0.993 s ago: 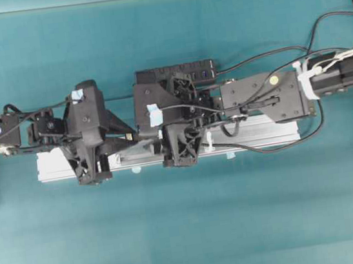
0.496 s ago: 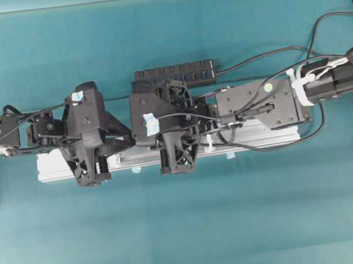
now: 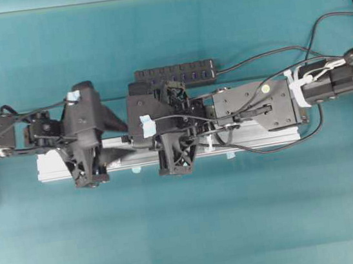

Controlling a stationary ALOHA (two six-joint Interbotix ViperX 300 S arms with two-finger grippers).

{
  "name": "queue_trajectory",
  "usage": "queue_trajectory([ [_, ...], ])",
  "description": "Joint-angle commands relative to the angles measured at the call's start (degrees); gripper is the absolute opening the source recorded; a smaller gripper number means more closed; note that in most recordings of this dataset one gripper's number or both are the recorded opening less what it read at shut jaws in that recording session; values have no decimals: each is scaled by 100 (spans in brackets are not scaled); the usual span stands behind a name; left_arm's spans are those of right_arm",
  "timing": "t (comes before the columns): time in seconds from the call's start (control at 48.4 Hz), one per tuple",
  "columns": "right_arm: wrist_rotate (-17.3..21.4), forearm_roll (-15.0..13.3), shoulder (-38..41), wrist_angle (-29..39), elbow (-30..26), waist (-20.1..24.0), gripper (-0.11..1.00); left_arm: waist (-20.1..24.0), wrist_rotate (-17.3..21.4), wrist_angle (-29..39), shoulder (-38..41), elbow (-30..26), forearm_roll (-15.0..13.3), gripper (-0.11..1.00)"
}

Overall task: Pass the USB cable through three rings with both arms.
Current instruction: 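Open the left gripper and retract it to the left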

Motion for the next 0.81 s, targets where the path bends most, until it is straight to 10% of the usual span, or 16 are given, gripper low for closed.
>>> queue_trajectory([
  [0.0, -114, -18, -44, 62, -158, 70, -7, -26, -70, -26, -413, 44, 9, 75],
  [0.372, -606, 35, 193, 545, -404, 193, -7, 44, -299, 9, -2391, 1028, 9, 60],
  [0.786, -624, 290, 501, 914, -686, 193, -7, 44, -668, 1951, -4052, 1213, 9, 60],
])
